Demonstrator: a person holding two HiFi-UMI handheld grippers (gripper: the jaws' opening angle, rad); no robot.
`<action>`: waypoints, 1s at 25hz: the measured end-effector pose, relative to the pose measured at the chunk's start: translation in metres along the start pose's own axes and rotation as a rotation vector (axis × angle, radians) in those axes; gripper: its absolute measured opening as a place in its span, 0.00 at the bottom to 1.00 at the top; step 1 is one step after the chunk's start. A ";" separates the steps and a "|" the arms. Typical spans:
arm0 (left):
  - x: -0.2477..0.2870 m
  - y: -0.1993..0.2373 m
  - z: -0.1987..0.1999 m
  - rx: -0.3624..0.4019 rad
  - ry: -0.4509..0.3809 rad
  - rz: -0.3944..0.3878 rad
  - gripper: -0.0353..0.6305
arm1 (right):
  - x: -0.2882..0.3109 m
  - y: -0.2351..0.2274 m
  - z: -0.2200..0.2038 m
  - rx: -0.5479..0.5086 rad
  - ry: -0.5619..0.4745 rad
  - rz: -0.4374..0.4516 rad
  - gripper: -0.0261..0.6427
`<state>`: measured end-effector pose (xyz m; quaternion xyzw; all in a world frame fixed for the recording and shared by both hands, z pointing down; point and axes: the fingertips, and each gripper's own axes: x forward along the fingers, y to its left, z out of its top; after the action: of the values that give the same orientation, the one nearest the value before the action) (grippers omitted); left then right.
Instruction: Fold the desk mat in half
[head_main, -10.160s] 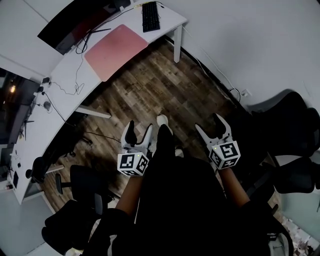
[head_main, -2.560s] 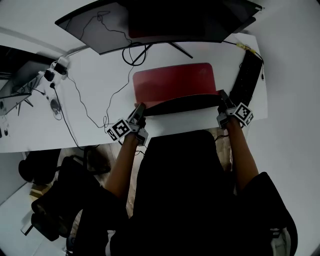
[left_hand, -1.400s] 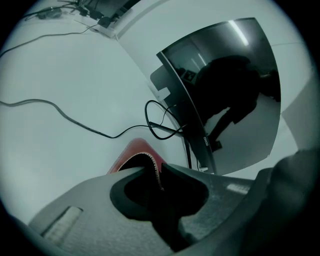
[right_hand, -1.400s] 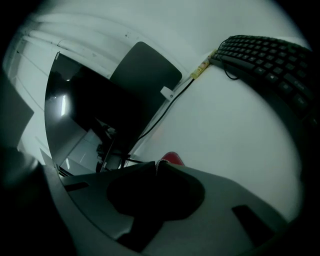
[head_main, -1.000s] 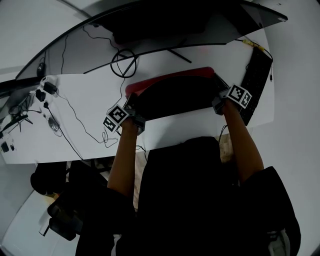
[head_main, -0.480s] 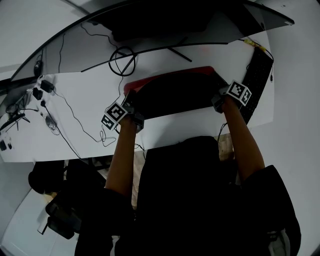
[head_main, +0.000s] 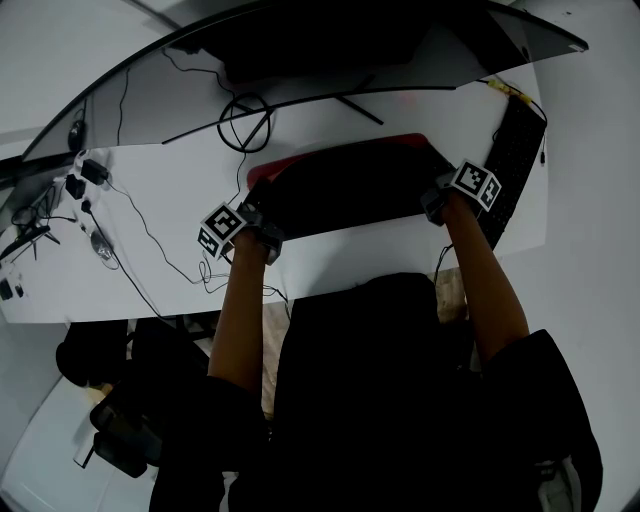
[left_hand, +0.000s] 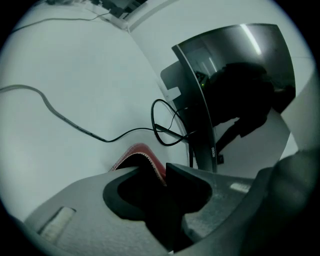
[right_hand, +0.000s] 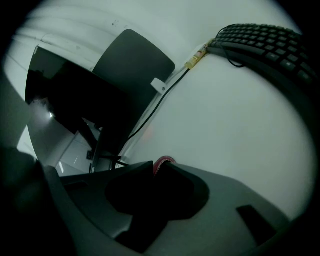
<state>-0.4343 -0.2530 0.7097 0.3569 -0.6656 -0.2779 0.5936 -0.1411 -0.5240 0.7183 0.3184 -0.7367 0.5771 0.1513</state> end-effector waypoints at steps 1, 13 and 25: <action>0.000 -0.001 0.001 -0.023 0.001 -0.014 0.23 | 0.000 0.000 0.000 0.000 0.001 0.000 0.13; -0.007 -0.003 0.012 0.035 -0.039 -0.016 0.39 | -0.010 0.011 0.011 0.026 -0.032 0.053 0.30; -0.054 -0.034 0.017 0.303 -0.158 -0.066 0.46 | -0.066 0.055 0.004 -0.394 -0.057 0.049 0.30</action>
<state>-0.4440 -0.2306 0.6484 0.4412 -0.7323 -0.2209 0.4694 -0.1263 -0.5007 0.6371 0.2809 -0.8468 0.4161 0.1759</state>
